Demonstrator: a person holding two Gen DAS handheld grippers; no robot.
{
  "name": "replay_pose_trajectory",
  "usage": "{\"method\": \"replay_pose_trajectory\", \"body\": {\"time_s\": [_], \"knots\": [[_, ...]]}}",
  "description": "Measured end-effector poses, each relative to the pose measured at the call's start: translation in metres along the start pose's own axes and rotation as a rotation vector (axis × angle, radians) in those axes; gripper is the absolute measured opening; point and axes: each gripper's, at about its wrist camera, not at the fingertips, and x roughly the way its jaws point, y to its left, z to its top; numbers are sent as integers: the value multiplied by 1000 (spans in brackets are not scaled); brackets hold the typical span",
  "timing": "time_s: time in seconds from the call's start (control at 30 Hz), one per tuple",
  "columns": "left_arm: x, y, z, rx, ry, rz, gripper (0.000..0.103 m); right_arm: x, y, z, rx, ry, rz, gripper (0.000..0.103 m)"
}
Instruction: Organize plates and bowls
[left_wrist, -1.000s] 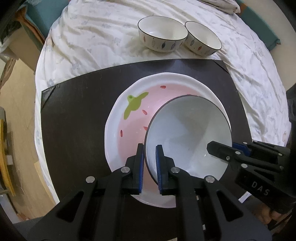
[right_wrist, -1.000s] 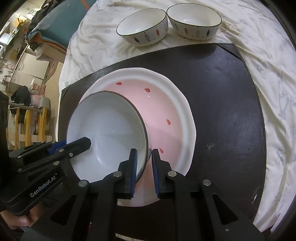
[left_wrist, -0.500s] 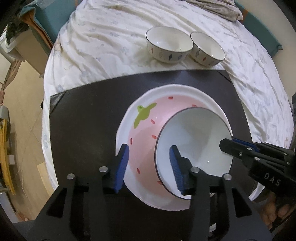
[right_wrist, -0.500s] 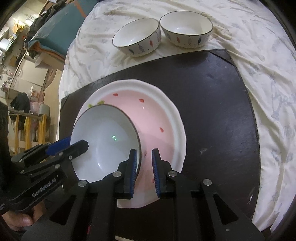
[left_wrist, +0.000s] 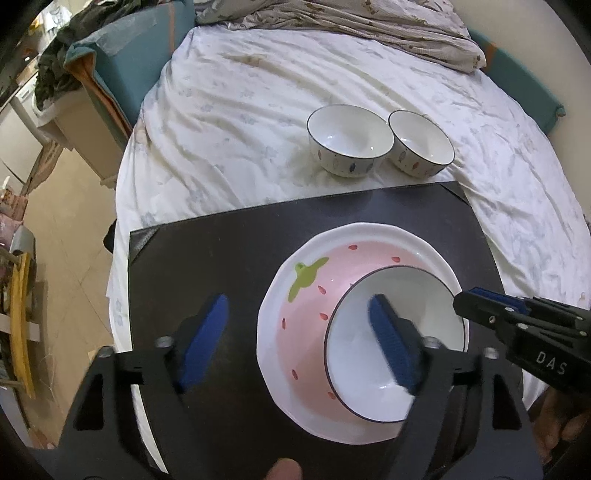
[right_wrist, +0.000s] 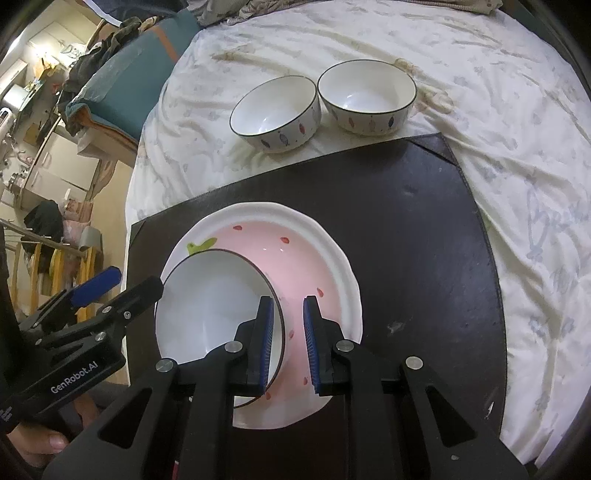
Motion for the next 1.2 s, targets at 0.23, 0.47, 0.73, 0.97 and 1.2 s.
{"method": "replay_pose_trajectory", "body": {"time_s": [0.23,0.47,0.73,0.97,1.2], "knots": [[-16,2,6,-8,-104,29,103,-7,-1,4,11,-43,20,55],[-25,16,25,-59,-127,26,103,-29,-1,12,34,-144,60,84],[-7,25,60,-66,-21,42,103,-33,-14,36,97,-137,89,89],[17,25,92,-60,36,53,103,-19,-30,59,213,-102,113,89],[50,29,120,-84,79,73,103,1,-29,91,266,-94,119,89]]}}
